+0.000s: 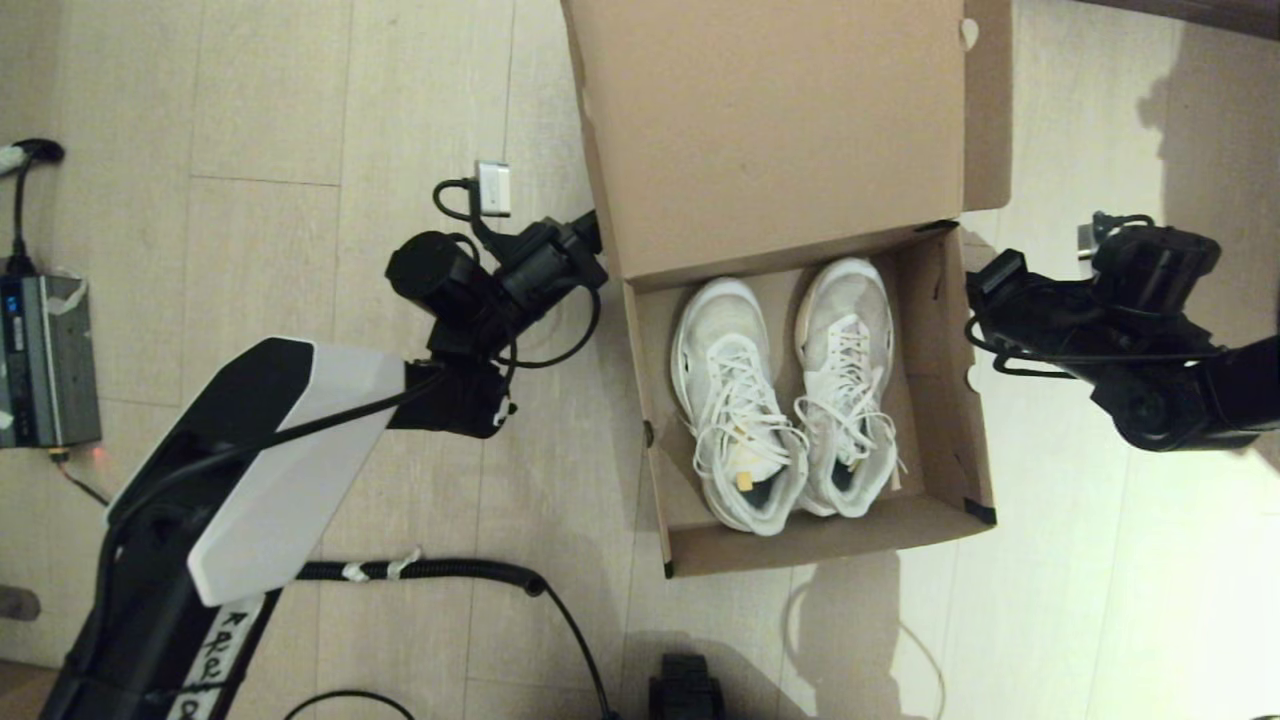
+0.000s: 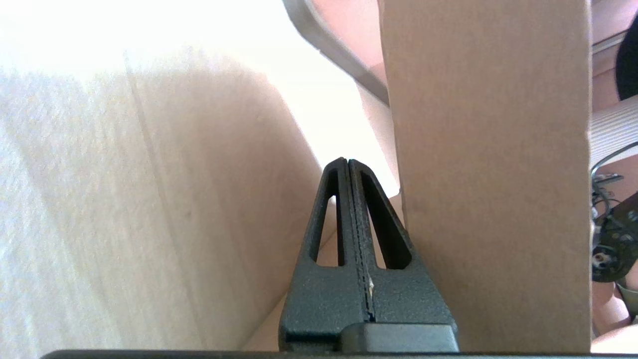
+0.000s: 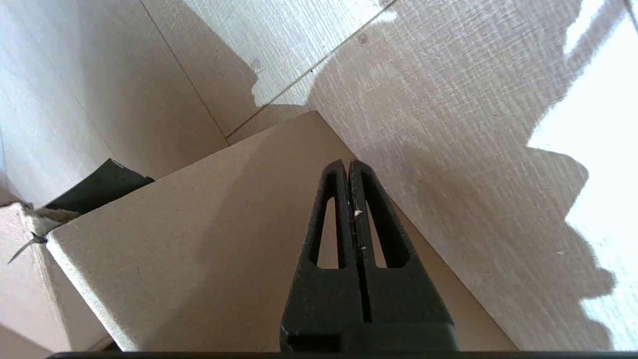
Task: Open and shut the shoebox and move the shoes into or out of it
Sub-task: Close the shoe box
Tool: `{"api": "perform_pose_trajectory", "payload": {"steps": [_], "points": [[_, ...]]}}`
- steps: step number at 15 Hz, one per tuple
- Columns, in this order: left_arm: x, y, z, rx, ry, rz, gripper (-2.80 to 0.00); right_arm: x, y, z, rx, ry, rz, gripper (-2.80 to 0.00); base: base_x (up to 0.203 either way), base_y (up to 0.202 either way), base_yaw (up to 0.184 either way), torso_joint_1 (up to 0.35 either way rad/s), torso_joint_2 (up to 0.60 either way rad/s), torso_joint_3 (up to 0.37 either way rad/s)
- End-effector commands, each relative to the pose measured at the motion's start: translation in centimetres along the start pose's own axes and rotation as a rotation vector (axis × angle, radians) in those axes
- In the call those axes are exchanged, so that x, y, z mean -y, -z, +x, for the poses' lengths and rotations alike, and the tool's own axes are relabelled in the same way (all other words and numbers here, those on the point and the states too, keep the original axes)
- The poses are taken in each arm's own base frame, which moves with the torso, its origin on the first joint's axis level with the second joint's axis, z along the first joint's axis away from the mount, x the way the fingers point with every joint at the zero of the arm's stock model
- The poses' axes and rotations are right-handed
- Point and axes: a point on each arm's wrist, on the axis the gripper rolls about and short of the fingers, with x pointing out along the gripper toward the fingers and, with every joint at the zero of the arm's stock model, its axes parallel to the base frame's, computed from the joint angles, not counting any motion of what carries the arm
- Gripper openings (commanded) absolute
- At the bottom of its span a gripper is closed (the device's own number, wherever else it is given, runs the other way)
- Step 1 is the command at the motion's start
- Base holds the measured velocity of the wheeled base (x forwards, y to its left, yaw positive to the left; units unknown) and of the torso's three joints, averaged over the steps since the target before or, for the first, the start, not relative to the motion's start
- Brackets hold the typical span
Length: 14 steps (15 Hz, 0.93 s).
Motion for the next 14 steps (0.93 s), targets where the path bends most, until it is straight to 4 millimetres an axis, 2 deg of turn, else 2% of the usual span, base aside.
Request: {"api": "perform_pose_trajectory", "payload": {"steps": [1,5,10,14], "points": [[0.6,-0.8,0.4,0.019,0.020,0.011,-2.80,0.0,0.0,-0.1,-0.001,-0.004,0.006,-2.80,0.000,0.000,0.000,0.000,0.00,0.000],[1.9,-1.6,1.5,0.037,0.057,0.005,-2.80,0.6,0.9,-0.8,-0.006,0.004,0.005,-2.80,0.000,0.000,0.000,0.000,0.00,0.000],[3.9,-4.7,2.8,0.076,0.140,-0.023,-2.80,0.6,0.9,-0.7,-0.009,0.002,0.005,-2.80,0.000,0.000,0.000,0.000,0.00,0.000],[4.7,-5.4,3.3,0.065,0.188,-0.019,-2.80,0.7,0.9,-0.8,-0.006,0.005,-0.002,-2.80,0.000,0.000,0.000,0.000,0.00,0.000]]}}
